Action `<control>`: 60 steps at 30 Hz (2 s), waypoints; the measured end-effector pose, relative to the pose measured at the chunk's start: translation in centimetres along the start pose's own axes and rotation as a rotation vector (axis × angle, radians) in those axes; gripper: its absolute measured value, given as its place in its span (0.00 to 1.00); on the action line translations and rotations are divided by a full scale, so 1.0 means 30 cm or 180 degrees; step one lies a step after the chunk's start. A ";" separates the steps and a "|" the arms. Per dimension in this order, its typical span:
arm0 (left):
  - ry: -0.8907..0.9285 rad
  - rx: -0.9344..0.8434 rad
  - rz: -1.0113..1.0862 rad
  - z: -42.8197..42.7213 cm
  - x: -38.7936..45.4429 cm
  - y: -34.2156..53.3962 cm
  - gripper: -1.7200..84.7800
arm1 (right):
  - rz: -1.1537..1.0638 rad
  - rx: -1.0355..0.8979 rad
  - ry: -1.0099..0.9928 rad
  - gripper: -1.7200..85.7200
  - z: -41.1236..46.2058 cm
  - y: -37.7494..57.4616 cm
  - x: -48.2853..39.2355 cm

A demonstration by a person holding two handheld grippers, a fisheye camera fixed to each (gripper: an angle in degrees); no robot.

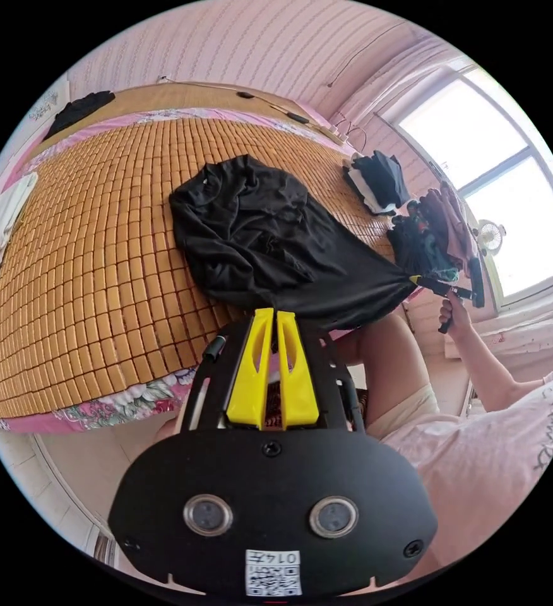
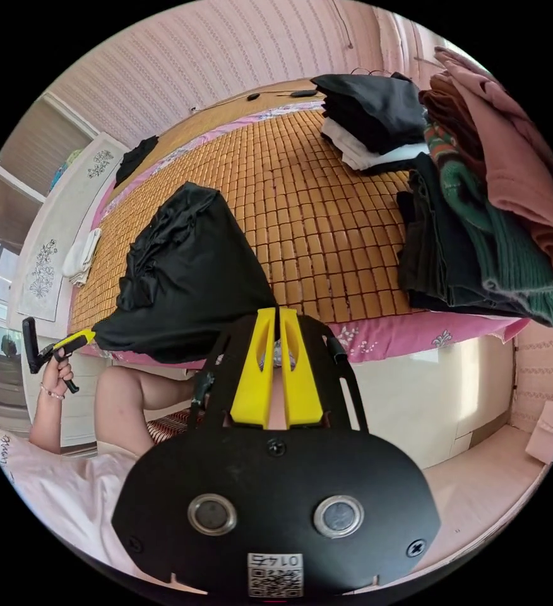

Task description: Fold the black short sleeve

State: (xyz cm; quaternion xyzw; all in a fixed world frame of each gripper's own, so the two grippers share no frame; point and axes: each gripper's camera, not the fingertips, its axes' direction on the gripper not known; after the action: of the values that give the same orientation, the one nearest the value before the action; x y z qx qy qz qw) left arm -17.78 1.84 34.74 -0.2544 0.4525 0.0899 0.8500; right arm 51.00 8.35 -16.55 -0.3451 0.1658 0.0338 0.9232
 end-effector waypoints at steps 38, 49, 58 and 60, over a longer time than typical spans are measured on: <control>-0.0408 0.0561 0.0278 -0.300 0.249 0.010 0.01 | 0.0236 0.0257 -0.0558 0.02 -0.113 0.081 0.116; -0.0234 0.0875 -0.0153 -0.572 0.282 0.356 0.01 | -0.0333 0.0866 -0.0863 0.02 -0.377 0.171 -0.048; -0.0228 -0.0496 0.0125 0.007 0.568 0.257 0.10 | -0.0214 0.0373 -0.0403 0.02 -0.270 0.284 -0.012; -0.0381 -0.0622 0.0177 0.064 0.613 0.226 0.10 | -0.0164 0.0357 -0.0425 0.02 -0.270 0.297 0.007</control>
State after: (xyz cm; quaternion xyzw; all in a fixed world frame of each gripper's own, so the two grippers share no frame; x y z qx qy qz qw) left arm -8.42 7.20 18.26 -0.3176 0.3969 0.1721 0.8438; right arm 47.33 9.84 -27.93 -0.2940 0.0966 0.0237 0.9506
